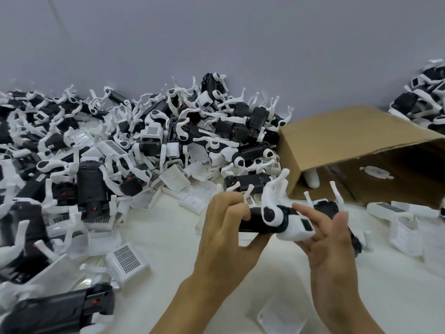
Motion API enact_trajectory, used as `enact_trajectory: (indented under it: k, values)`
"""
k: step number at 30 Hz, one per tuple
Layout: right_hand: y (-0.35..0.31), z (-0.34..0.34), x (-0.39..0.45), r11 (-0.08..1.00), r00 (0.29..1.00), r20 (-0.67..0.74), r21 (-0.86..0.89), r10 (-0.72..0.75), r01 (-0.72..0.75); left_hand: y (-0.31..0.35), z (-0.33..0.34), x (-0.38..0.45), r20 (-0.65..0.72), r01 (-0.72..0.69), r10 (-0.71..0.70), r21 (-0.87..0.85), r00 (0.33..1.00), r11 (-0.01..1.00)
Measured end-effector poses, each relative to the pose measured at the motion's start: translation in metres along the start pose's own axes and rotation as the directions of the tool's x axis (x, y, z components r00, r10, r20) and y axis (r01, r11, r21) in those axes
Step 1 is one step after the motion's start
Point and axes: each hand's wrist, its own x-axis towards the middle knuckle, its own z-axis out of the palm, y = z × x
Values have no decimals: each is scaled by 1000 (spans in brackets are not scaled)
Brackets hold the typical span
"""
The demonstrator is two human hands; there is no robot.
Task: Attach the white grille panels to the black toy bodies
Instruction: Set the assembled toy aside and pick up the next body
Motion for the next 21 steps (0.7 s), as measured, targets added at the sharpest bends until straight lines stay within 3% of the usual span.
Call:
enact_trajectory:
  k: [3,5,6,8,9,10,11,16,21]
  values:
    - [1,4,0,998,998,-27,13,-57,57,3,-4,5,-131,180,-204,-177,970,968]
    - [1,6,-1,992,993,-11,-53,-116,115,8,-7,8,-99,386,-453,-387,886,838]
    - [2,6,-2,987,990,1,-88,-139,138,10,-8,11,-27,487,-581,-517,813,704]
    - [5,5,-5,962,973,72,-153,-218,227,13,-10,17,216,615,-762,-736,610,283]
    - [5,5,-7,934,954,132,-204,-271,293,14,-10,20,356,623,-781,-780,513,54]
    - [6,5,-8,895,928,191,-261,-320,362,15,-11,22,464,617,-767,-778,443,-115]
    - [7,4,-9,853,900,240,-303,-364,426,16,-11,22,533,627,-744,-753,403,-200]
    - [10,4,-7,683,780,371,-382,-504,623,28,-6,16,730,718,-619,-593,290,-363]
    - [10,5,-7,676,783,386,-401,-488,619,28,-2,12,750,697,-594,-592,292,-405]
